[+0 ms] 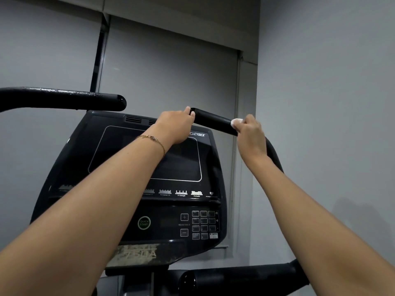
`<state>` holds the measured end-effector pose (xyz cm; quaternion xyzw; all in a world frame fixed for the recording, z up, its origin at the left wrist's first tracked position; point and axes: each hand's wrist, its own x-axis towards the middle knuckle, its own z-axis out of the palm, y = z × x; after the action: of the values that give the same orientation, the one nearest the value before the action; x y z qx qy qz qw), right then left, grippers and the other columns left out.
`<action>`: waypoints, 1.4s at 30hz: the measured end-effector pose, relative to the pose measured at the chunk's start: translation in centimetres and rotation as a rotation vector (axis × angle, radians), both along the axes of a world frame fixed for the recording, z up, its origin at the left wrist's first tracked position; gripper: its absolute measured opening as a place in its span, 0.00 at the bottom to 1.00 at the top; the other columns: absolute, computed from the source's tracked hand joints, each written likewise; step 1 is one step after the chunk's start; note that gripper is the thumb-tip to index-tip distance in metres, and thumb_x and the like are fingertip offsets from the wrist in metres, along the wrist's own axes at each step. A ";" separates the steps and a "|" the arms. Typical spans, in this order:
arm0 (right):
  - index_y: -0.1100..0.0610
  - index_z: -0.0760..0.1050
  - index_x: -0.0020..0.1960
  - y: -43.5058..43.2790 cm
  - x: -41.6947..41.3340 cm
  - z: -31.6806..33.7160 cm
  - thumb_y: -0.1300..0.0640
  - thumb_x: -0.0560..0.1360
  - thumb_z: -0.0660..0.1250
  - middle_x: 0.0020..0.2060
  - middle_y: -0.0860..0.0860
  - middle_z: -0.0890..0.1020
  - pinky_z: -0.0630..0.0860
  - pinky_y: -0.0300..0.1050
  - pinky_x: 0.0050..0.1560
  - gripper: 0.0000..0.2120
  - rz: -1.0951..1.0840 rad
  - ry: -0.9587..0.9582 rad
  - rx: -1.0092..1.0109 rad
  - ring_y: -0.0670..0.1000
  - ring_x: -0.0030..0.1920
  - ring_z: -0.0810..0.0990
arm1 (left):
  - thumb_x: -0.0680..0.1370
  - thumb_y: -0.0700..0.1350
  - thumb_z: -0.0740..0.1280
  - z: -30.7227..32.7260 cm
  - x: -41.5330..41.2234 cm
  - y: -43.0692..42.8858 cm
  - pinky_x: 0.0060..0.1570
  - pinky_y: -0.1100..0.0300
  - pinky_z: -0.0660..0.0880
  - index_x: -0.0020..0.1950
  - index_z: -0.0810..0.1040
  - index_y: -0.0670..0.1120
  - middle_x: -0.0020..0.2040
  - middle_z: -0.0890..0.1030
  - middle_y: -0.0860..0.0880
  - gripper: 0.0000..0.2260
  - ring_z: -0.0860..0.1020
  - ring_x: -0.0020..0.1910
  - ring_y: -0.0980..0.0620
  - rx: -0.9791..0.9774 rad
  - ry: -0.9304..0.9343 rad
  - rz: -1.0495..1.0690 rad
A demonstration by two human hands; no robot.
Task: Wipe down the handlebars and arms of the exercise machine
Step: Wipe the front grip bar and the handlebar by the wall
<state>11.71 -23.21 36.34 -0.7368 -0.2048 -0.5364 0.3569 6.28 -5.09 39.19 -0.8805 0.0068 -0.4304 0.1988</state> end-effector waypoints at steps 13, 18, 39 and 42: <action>0.64 0.76 0.52 -2.6 2.0 -0.5 0.64 0.79 0.57 0.43 0.54 0.70 0.69 0.46 0.46 0.09 -0.235 -0.106 -0.103 0.56 0.49 0.71 | 0.79 0.34 0.51 -0.1 0.1 0.0 0.56 0.48 0.71 0.77 0.52 0.43 0.77 0.51 0.46 0.26 0.70 0.66 0.40 -0.020 0.018 -0.012; 0.60 0.71 0.44 -1.9 2.2 1.1 0.59 0.78 0.57 0.43 0.53 0.71 0.64 0.42 0.40 0.07 -0.197 0.027 0.052 0.54 0.44 0.73 | 0.79 0.35 0.51 -0.2 0.6 0.1 0.55 0.47 0.72 0.77 0.52 0.43 0.78 0.50 0.45 0.26 0.71 0.65 0.40 -0.028 0.010 -0.014; 0.66 0.71 0.44 4.4 0.7 -1.1 0.68 0.78 0.59 0.39 0.59 0.74 0.77 0.35 0.27 0.05 1.443 0.546 1.431 0.49 0.34 0.75 | 0.78 0.32 0.49 0.2 -0.5 0.3 0.58 0.48 0.71 0.77 0.52 0.44 0.77 0.51 0.46 0.27 0.68 0.67 0.40 0.005 0.045 -0.020; 0.65 0.70 0.46 3.7 0.9 -0.7 0.69 0.78 0.58 0.39 0.58 0.74 0.77 0.35 0.25 0.04 1.439 0.544 1.500 0.49 0.33 0.75 | 0.78 0.32 0.49 0.1 -0.4 0.3 0.58 0.49 0.71 0.77 0.52 0.44 0.78 0.51 0.45 0.27 0.69 0.67 0.40 0.019 0.039 -0.011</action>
<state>12.57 -19.55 35.59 -0.1305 -0.1228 -0.0069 0.9838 5.89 -4.83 39.25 -0.8867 0.0195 -0.4141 0.2048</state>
